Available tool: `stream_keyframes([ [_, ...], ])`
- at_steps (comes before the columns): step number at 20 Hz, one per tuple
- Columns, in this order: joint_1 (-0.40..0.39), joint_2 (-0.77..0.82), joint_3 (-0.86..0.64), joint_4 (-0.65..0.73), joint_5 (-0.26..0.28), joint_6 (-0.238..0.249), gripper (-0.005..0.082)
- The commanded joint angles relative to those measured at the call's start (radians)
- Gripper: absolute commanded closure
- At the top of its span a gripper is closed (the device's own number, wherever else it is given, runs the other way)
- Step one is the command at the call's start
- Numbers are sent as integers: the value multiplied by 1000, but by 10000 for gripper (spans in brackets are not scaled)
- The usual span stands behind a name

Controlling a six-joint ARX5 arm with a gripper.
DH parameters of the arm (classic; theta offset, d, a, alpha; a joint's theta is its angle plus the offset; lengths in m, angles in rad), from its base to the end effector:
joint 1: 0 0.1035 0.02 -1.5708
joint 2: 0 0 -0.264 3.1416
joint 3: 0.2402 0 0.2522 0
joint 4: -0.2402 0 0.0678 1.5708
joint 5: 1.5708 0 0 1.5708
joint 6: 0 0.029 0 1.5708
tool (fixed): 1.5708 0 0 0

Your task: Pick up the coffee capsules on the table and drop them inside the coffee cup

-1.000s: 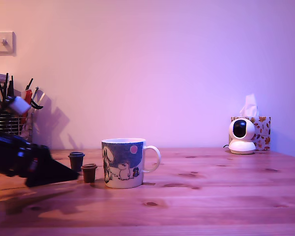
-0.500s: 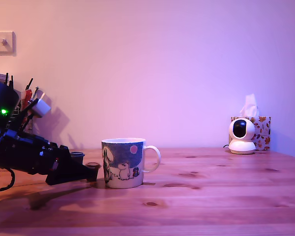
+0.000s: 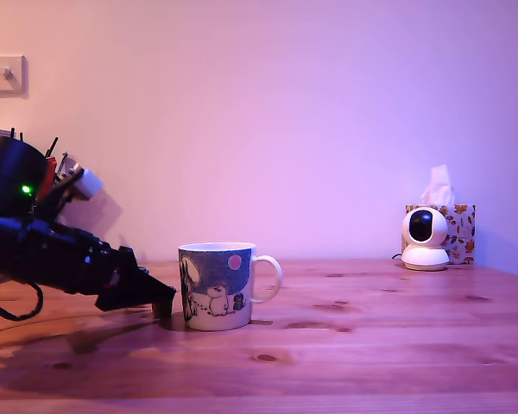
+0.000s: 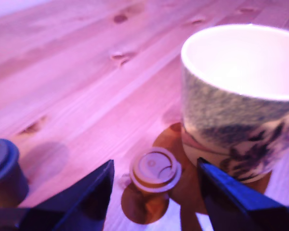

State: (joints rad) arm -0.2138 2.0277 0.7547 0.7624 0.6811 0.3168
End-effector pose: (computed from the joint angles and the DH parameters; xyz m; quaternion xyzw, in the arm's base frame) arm 0.3328 -0.0909 0.0797 0.0799 0.1766 -0.4522 0.8706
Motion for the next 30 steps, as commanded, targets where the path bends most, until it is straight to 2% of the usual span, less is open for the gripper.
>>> stream_keyframes([
  [1, -10, 48, 13, 0, 2, -4, 272],
  [12, -18, 61, 51, -21, -28, -3, 293],
  [26, -36, 61, 96, -112, -36, 6, 293],
  [30, -36, 61, 96, -135, -39, 24, 293],
])
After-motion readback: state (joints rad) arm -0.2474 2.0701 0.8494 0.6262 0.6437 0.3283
